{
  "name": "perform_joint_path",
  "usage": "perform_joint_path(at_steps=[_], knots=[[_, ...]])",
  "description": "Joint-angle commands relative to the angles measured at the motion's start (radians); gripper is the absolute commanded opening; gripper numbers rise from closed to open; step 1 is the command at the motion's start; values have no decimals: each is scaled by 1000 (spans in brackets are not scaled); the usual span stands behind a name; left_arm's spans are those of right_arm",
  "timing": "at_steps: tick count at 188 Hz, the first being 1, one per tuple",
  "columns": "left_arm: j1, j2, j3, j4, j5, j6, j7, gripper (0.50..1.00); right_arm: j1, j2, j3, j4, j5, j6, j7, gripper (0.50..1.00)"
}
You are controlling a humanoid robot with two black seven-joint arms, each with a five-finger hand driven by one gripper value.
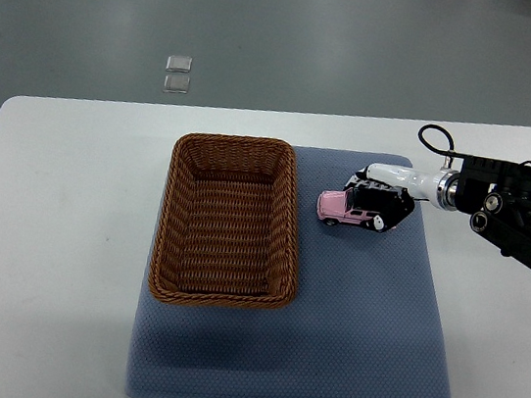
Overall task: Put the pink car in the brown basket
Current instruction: 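Lower the right hand and close its fingers around the pink car, then lift the held car and carry it over the wicker basket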
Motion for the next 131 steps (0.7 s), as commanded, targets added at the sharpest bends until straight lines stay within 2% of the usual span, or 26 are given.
perform_joint_path(at_steps=[1, 35, 50, 68, 92, 131], knots=[[0, 0, 0, 2, 0, 0, 0, 1000, 20, -5, 3, 6, 3, 8, 1, 500], [0, 0, 0, 3, 0, 0, 0, 1000, 104, -59, 7, 29, 17, 51, 1, 500], [0, 0, -2, 2, 0, 0, 0, 1000, 143, -88, 23, 79, 25, 99, 1, 500], [0, 0, 0, 2, 0, 0, 0, 1000, 172, -99, 28, 122, 43, 108, -2, 500], [0, 0, -2, 2, 0, 0, 0, 1000, 213, -67, 26, 127, 65, 111, -5, 500], [0, 0, -2, -1, 0, 0, 0, 1000, 258, 70, 8, 107, 74, 113, -25, 500]])
